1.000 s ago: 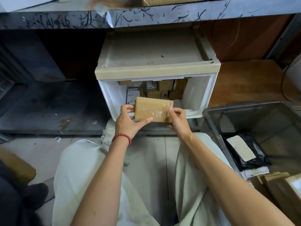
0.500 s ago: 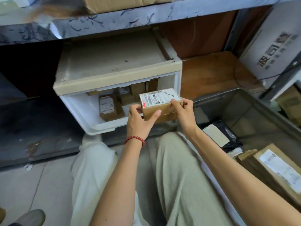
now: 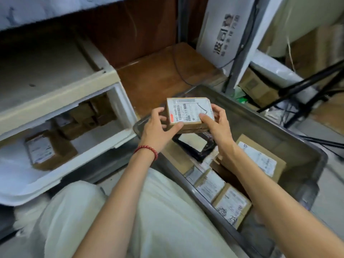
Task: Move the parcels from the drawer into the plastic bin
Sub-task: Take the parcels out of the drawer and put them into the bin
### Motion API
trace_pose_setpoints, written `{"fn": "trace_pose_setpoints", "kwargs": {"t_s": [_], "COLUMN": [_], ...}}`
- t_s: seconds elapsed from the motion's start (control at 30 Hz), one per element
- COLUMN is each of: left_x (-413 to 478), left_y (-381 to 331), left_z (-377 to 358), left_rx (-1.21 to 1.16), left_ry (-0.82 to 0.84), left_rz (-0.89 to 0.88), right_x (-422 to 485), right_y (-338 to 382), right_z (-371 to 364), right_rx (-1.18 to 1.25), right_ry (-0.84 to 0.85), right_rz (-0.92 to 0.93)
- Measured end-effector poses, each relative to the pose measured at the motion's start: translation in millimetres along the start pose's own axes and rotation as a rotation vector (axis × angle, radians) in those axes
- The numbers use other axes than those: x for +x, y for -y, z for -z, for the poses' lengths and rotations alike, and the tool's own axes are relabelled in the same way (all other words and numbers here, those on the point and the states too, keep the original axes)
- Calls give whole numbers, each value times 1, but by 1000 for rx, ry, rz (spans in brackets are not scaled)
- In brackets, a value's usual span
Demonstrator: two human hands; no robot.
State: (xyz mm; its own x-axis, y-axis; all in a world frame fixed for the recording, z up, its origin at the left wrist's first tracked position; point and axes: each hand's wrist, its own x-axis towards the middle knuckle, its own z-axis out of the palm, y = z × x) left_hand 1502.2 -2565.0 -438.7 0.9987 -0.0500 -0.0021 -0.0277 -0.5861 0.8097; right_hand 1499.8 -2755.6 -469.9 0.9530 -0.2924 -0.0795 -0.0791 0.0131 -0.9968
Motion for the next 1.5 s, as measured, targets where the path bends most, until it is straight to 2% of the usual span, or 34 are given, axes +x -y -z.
{"fn": "trace_pose_setpoints", "kwargs": {"t_s": [0.13,0.3,0.43,0.53,0.67,0.83,0.9,1.0,1.07,1.33,1.43,1.5], "left_x": [18,28,25,19,10,6,4,-3,-8,-34,-38,-39], "left_y": [-6,3,13,16,15,16,18,20,18,9,12,15], "left_z": [-40,-81,-101,-115,-122,-108,-104,-110,-122,-183,-190,-190], "left_rx": [71,119,206,274,294,541,597,629,698,834,813,837], "left_ry": [153,275,414,425,388,374,453,678,784,1003,1065,1132], "left_rz": [-17,79,127,123,179,71,86,174,173,-105,-123,-129], "right_x": [0,-23,-51,-65,-75,-87,-91,-98,-102,-108,-106,-105], "right_y": [-17,-38,-61,-71,-72,-73,-76,-85,-90,-99,-99,-98], "right_z": [39,67,74,71,64,63,62,67,73,104,105,103], "right_rx": [-76,-129,-75,-66,-118,-184,-209,-307,-396,-770,-1024,-1139], "right_ry": [-45,-81,-139,-155,-191,-134,-121,-113,-120,-74,-25,91], "right_rz": [-46,-98,-192,-241,-220,-240,-264,-327,-394,-738,-715,-673]}}
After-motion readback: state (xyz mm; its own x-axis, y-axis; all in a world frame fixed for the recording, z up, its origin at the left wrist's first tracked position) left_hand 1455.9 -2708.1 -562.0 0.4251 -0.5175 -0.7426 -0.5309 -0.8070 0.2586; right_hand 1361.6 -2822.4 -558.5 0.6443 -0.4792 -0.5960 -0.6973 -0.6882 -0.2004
